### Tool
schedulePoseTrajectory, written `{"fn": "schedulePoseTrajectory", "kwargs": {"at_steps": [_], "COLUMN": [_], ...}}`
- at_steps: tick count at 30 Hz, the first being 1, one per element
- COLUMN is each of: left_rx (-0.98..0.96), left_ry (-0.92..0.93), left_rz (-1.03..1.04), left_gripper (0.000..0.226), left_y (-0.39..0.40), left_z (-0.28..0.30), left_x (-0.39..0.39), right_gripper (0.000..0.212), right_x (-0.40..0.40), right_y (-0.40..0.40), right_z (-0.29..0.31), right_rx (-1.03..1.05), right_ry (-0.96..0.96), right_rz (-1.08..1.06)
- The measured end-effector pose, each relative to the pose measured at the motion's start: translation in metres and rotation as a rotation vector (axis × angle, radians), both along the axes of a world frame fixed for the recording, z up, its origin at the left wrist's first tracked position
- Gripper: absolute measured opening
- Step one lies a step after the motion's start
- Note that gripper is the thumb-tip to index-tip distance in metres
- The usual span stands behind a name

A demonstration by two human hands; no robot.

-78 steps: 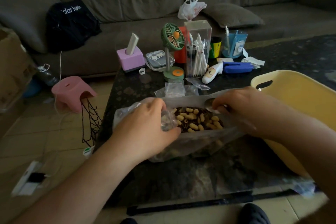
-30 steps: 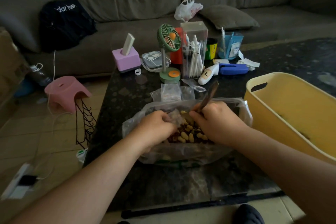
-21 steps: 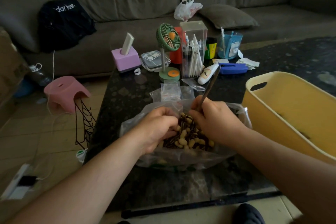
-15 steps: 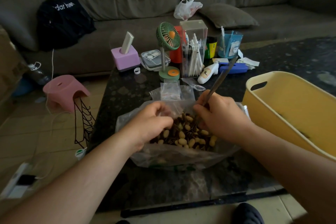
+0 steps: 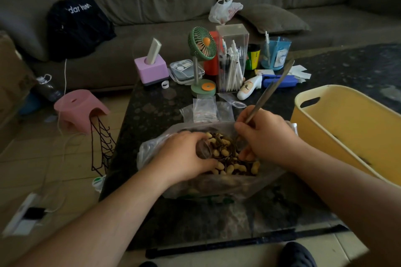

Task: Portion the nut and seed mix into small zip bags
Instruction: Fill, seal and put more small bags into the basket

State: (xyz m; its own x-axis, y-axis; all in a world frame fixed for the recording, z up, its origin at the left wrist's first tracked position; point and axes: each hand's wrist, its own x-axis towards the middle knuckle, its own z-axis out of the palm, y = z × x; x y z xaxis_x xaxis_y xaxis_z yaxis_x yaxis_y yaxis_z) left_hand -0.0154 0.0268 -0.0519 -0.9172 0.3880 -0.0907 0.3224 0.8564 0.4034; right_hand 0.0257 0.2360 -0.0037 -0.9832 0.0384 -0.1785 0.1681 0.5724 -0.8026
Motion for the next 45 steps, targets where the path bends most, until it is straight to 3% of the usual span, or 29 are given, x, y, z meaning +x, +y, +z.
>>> {"fn": "schedulePoseTrajectory", "kwargs": {"at_steps": [4, 12, 19, 28, 35, 40, 45], "left_rx": [0.118, 0.082, 0.091, 0.067, 0.121, 0.146, 0.218], "left_ry": [-0.065, 0.040, 0.056, 0.000, 0.069, 0.087, 0.112], "left_rz": [0.044, 0.047, 0.027, 0.042, 0.075, 0.085, 0.075], "left_gripper": [0.074, 0.089, 0.098, 0.105, 0.091, 0.095, 0.068], "left_y": [-0.007, -0.003, 0.011, 0.023, 0.023, 0.021, 0.021], "left_z": [0.004, -0.006, -0.010, -0.007, -0.007, -0.009, -0.006], "left_x": [-0.003, -0.001, 0.002, 0.005, 0.007, 0.007, 0.012], "right_gripper": [0.002, 0.005, 0.007, 0.007, 0.020, 0.028, 0.022], "right_x": [0.002, 0.013, 0.008, 0.002, -0.001, 0.002, 0.002], "right_y": [0.005, 0.008, 0.009, 0.007, 0.002, -0.002, -0.001], "right_z": [0.004, 0.019, 0.017, 0.010, 0.008, 0.012, 0.013], "right_rx": [0.029, 0.014, 0.280, 0.409, 0.517, 0.537, 0.556], "right_ry": [0.015, 0.105, 0.233, 0.427, 0.492, 0.486, 0.491], "right_rz": [-0.002, 0.019, 0.192, 0.189, 0.171, 0.192, 0.232]}}
